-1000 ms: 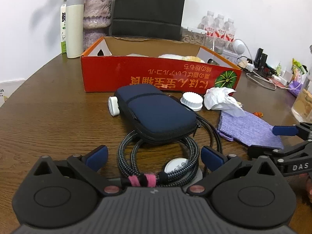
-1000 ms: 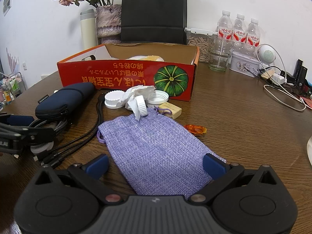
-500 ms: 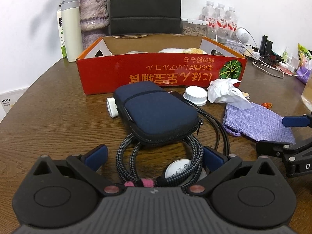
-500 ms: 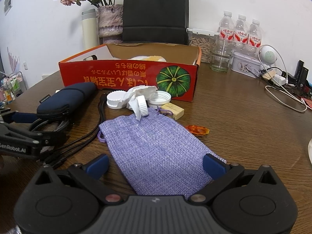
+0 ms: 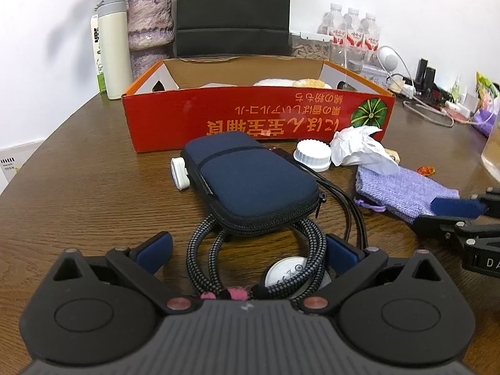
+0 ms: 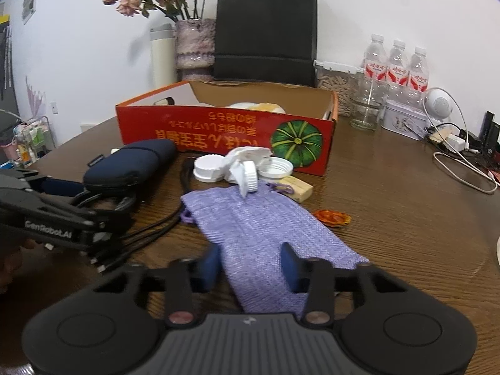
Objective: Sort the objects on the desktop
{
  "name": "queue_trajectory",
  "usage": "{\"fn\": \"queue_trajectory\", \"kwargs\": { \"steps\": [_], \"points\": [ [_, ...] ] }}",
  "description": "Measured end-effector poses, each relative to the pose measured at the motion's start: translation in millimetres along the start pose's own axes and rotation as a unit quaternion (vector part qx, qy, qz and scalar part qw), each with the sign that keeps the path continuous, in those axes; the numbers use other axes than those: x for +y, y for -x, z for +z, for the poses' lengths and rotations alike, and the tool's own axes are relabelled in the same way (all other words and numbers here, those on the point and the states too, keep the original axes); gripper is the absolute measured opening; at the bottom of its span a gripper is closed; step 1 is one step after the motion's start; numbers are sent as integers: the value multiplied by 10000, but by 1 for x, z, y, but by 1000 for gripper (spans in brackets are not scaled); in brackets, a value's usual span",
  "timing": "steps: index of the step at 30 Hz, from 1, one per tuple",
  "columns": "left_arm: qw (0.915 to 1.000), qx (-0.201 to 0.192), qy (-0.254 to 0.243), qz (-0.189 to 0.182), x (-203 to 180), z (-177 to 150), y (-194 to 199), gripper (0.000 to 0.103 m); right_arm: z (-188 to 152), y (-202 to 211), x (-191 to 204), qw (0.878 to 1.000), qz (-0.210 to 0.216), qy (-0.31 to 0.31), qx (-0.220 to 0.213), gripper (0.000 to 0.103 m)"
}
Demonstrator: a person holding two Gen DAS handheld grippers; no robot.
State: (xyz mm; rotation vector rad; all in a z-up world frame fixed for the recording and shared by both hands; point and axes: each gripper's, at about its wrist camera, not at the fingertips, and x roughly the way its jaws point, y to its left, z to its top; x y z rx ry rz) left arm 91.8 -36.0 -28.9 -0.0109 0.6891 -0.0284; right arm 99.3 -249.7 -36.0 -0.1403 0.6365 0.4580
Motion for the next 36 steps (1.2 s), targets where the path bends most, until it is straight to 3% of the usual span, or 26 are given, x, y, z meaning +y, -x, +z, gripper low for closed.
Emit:
{"fn": "queue_trajectory", "kwargs": {
  "steps": [2,4,7,36],
  "points": [
    [10000,-40,27,-40,1,-1,2,99,0,2,2,10000,67,-21,-6,12],
    [9999,-87,5,-67,0,-2,6,92,-1,3,4,10000,60,-14,-17,11],
    [9999,-111,-2,-76,1,-3,8,91,-2,6,5,10000,50,-27,-47,8],
    [9983,-558,2,-147,15,-23,50,91,-6,32,19,9988,-101,-169,-439,7]
  ]
}}
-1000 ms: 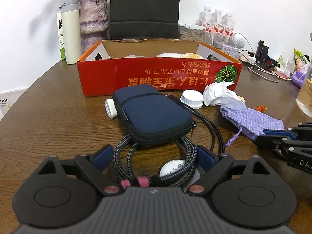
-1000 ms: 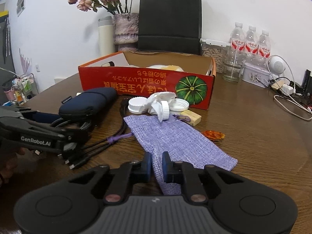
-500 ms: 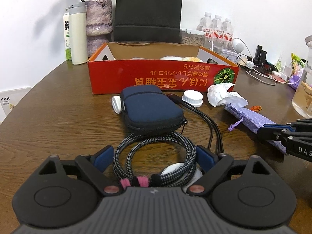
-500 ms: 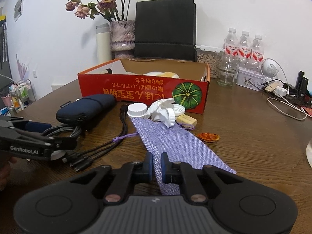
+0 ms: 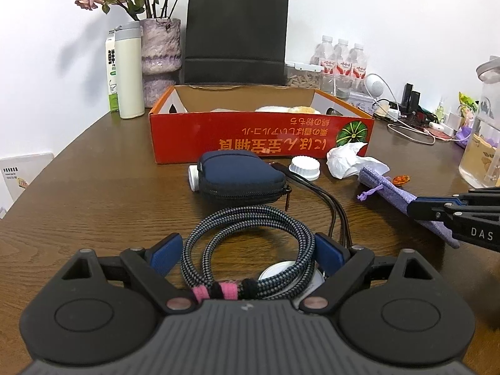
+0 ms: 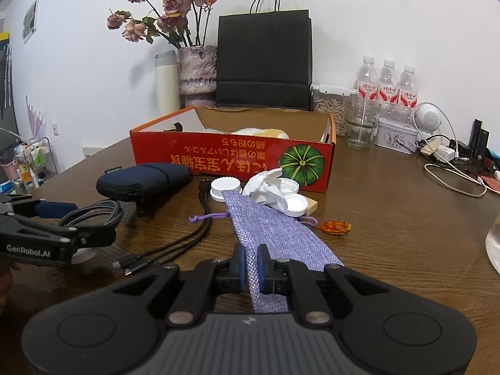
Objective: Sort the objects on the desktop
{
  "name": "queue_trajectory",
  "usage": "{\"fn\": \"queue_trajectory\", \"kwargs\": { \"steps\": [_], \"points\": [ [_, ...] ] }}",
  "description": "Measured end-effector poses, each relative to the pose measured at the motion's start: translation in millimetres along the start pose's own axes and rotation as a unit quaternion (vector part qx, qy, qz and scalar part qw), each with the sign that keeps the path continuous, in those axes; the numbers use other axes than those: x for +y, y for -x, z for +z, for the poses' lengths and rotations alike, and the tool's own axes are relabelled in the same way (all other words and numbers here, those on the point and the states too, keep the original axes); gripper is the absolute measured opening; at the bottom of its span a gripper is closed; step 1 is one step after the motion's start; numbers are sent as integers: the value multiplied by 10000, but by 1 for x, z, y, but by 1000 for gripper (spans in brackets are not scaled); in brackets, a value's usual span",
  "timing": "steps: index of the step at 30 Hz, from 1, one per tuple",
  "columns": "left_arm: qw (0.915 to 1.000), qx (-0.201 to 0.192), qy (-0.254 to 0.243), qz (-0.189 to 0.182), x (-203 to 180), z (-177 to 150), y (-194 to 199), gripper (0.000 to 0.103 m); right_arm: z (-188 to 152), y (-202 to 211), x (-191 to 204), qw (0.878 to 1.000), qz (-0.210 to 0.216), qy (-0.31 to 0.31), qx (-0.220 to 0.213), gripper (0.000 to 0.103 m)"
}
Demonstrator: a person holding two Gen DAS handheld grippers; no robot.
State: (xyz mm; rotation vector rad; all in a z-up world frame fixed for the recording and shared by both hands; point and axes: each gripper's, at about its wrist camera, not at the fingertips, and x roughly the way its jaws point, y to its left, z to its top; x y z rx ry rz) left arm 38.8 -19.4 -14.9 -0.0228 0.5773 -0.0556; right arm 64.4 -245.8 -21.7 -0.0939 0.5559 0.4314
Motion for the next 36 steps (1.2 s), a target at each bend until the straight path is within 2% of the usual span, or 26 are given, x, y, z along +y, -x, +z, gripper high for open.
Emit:
{"fn": "queue_trajectory", "kwargs": {
  "steps": [7,9,10,11,12,16,22,27,31,36],
  "points": [
    [10000,9,59,-55,3,-2,2,91,-2,-2,9,10000,84,29,25,9],
    [9999,-5,67,-105,2,-1,5,91,-2,-3,10,9999,160,46,33,23],
    [9999,-11,65,-141,2,-1,6,91,-2,-3,13,9997,234,98,45,40],
    [9998,-20,56,-179,1,-1,7,91,-3,-2,17,9993,320,191,26,52],
    [9998,-25,43,-206,0,0,8,91,-4,-1,22,9988,387,304,12,53],
    [9995,-137,-33,-277,-4,4,14,90,-7,0,41,9946,747,724,19,53],
    [9994,-74,-32,-331,-8,5,13,90,-8,-4,61,9889,976,1115,102,52],
    [9992,-137,-55,-372,-9,7,19,89,-8,-6,74,9841,1036,1439,65,51],
    [9988,-194,-131,-431,-14,11,21,89,-7,-11,84,9790,1046,1748,67,45],
    [9985,-215,-120,-487,-16,14,21,89,-7,-15,89,9742,1153,1937,77,45]
  ]
}}
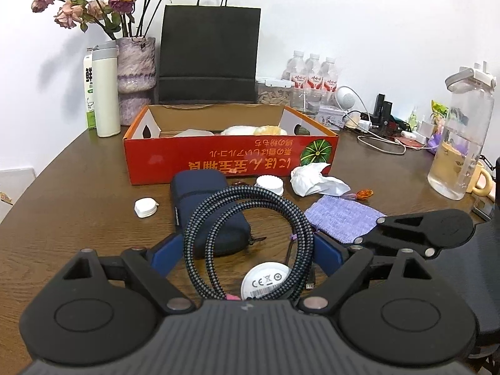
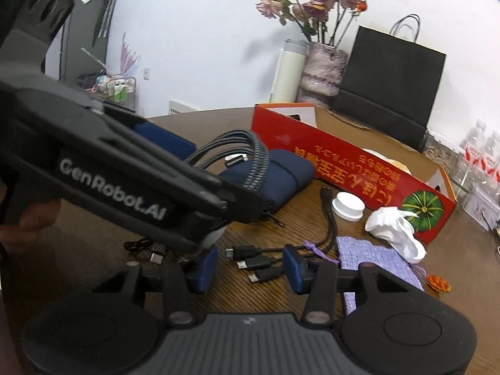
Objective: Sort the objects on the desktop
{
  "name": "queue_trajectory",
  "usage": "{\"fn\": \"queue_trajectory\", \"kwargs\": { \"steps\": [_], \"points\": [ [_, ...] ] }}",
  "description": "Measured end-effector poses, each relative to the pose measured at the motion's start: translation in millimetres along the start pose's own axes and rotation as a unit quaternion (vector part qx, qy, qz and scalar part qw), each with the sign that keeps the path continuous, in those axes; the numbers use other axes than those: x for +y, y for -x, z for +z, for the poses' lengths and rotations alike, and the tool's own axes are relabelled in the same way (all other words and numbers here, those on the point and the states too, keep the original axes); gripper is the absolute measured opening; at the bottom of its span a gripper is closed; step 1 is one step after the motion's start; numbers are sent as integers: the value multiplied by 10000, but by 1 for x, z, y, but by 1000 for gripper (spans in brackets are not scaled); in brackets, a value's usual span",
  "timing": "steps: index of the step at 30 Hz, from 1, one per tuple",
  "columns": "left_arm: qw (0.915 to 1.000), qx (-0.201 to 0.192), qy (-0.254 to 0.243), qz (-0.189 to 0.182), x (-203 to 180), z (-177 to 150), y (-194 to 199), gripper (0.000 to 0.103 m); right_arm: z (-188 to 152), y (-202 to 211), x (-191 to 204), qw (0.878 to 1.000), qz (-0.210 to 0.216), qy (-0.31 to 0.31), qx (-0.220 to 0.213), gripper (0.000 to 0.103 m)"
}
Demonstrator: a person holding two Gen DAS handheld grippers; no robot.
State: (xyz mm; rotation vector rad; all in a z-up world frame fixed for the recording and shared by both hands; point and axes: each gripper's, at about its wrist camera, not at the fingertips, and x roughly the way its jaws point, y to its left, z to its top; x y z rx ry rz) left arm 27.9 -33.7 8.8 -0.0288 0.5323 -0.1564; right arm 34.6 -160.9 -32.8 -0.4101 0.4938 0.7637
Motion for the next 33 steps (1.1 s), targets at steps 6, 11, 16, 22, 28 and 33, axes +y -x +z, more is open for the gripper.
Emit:
{"fn": "queue_trajectory", "kwargs": {
  "steps": [6,11,16,22,28,33],
  "points": [
    [10000,7,55,-36,1,4,-1,87,-3,5,7,9990,189,383,-95,46],
    [9999,29,-19,-162,-5,6,-1,87,-2,2,12,9974,36,701,-178,47],
    [9997,69,-33,-219,-7,8,-1,86,0,-1,17,9939,-49,1035,-370,48],
    [9997,34,4,-252,-6,8,0,86,-1,6,14,9943,121,949,-468,34],
    [9997,88,32,-244,-6,8,-1,86,-3,5,6,9973,45,688,-264,12],
    [9998,77,132,-135,3,7,3,86,-10,12,-6,9995,200,259,9,30]
  ]
}}
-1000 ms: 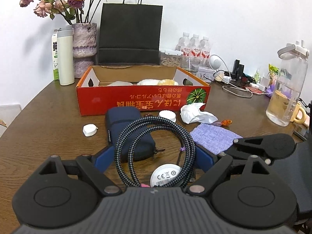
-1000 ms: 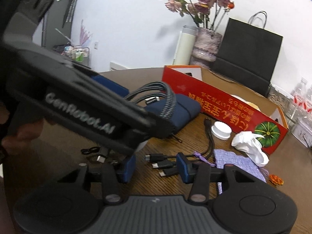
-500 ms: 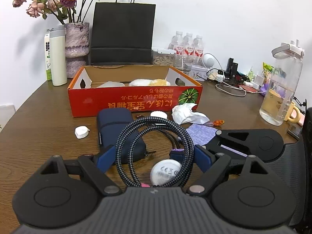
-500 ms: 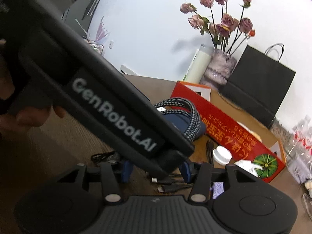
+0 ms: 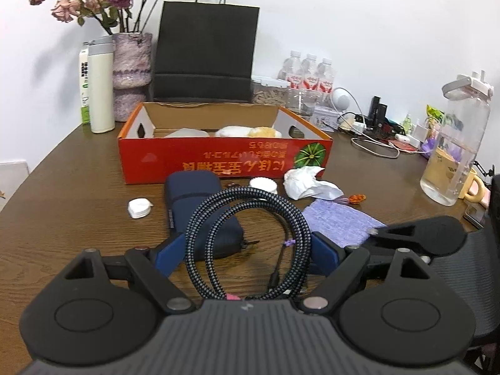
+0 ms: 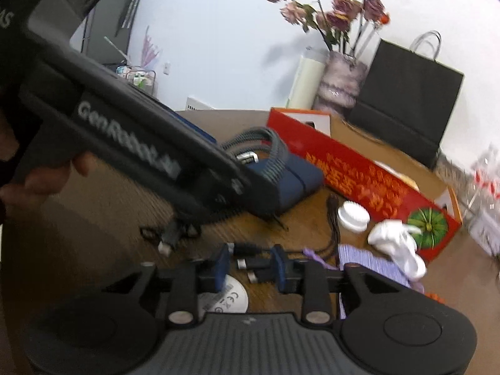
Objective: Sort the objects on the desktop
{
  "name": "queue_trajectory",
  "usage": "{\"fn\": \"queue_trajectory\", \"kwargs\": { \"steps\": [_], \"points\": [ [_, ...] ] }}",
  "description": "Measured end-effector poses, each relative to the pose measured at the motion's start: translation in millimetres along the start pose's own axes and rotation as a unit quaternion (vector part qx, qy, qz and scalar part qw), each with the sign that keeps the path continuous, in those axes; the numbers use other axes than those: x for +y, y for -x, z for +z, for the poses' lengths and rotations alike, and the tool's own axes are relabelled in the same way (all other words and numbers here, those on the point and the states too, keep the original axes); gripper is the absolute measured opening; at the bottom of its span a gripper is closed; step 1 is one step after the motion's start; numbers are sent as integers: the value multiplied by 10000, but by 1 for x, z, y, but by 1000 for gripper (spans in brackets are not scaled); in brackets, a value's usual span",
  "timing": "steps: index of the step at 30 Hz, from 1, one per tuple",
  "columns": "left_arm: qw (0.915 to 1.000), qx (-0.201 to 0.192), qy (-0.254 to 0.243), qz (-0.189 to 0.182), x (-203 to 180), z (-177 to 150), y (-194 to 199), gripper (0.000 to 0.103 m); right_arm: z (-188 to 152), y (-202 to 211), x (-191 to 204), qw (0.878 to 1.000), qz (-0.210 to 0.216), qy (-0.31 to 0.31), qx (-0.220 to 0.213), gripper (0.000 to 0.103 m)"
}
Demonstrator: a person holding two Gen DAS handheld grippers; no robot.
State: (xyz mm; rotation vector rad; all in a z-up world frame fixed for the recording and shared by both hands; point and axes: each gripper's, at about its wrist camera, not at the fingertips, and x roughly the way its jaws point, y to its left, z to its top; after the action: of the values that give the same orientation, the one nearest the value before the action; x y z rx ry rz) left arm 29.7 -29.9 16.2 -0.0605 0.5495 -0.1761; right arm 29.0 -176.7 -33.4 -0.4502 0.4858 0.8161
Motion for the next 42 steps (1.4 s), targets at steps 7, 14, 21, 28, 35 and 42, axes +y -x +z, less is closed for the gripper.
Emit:
{"fn": "queue_trajectory", "kwargs": {
  "steps": [7,14,21,28,35,42],
  "points": [
    [9998,124,132,61,10,-7,4,86,-9,19,-9,9973,205,-697,132,50],
    [9994,237,88,254,14,-18,16,86,-17,37,-3,9927,183,-1164,258,54],
    [9968,613,-333,399,11,-32,26,87,-24,42,8,9835,-388,-1749,236,56],
    [9938,859,-373,593,11,-50,17,90,-25,39,18,9792,-739,-1884,149,62],
    [9938,774,-99,789,10,-61,19,103,-28,39,25,9742,-1034,-1999,160,75],
    [9943,486,-17,949,11,-70,24,103,-27,36,33,9735,-1084,-2005,181,91]
  ]
}}
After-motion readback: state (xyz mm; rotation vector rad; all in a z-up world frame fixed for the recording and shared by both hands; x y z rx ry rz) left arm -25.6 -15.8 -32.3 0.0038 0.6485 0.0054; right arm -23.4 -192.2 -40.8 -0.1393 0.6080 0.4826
